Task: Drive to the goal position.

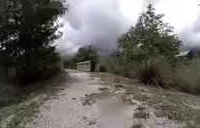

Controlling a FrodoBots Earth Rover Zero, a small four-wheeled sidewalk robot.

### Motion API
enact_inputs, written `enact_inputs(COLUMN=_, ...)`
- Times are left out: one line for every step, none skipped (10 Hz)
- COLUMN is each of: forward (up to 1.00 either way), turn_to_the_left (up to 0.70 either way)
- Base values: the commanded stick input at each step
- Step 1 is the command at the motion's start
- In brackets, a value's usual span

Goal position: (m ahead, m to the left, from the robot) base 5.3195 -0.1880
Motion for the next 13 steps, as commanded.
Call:
enact_inputs(forward=0.85, turn_to_the_left=0.12)
enact_inputs(forward=0.85, turn_to_the_left=0.0)
enact_inputs(forward=0.85, turn_to_the_left=0.0)
enact_inputs(forward=0.85, turn_to_the_left=0.0)
enact_inputs(forward=0.85, turn_to_the_left=0.0)
enact_inputs(forward=0.85, turn_to_the_left=0.32)
enact_inputs(forward=0.85, turn_to_the_left=0.34)
enact_inputs(forward=0.85, turn_to_the_left=0.25)
enact_inputs(forward=0.85, turn_to_the_left=0.13)
enact_inputs(forward=0.85, turn_to_the_left=0.0)
enact_inputs(forward=0.85, turn_to_the_left=0.0)
enact_inputs(forward=0.85, turn_to_the_left=0.0)
enact_inputs(forward=0.85, turn_to_the_left=0.0)
